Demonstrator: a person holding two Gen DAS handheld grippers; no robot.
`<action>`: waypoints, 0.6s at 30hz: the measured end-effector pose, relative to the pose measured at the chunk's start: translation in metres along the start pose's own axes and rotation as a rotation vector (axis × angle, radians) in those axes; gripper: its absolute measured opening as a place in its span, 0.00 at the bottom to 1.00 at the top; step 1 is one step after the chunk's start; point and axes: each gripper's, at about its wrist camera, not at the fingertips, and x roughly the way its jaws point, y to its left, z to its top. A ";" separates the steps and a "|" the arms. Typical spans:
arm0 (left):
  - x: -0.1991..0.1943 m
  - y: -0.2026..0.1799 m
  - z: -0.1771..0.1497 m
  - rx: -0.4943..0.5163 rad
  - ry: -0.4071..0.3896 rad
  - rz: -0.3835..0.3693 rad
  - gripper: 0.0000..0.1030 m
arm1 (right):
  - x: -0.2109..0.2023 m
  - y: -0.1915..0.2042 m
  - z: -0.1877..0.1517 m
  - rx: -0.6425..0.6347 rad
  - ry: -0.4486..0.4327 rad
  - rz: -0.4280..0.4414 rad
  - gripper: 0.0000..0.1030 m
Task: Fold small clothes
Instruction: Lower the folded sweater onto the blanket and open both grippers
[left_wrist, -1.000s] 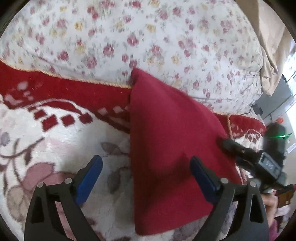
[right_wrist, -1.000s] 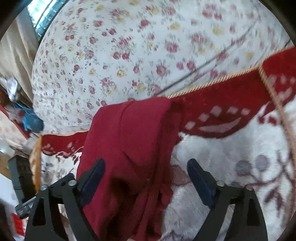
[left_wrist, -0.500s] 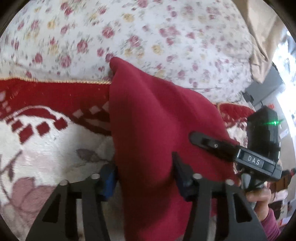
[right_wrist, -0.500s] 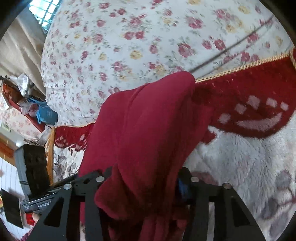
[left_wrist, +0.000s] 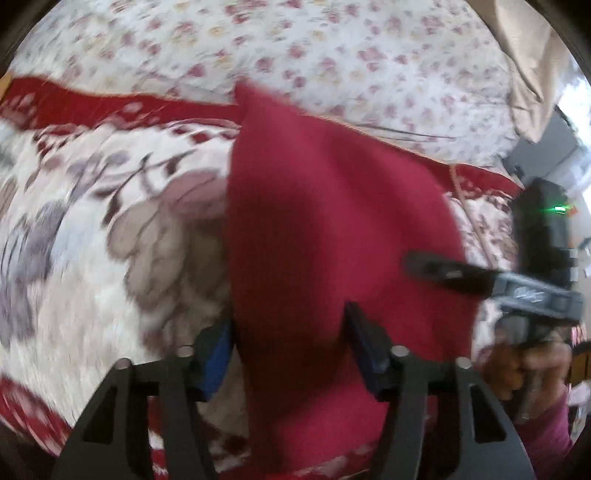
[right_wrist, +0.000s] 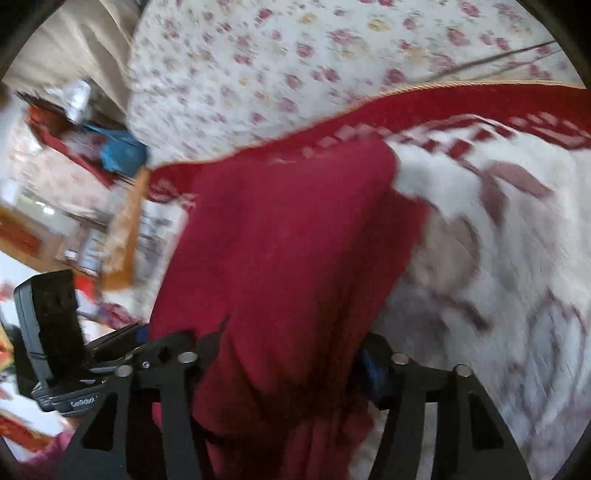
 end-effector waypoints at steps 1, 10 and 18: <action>-0.006 0.003 -0.003 -0.016 -0.027 0.007 0.70 | -0.011 -0.001 -0.002 0.011 -0.024 0.001 0.66; -0.058 -0.007 -0.014 -0.007 -0.195 0.163 0.80 | -0.062 0.080 -0.031 -0.316 -0.160 -0.116 0.62; -0.102 -0.024 -0.033 0.060 -0.326 0.289 0.85 | -0.003 0.055 -0.042 -0.321 -0.064 -0.371 0.62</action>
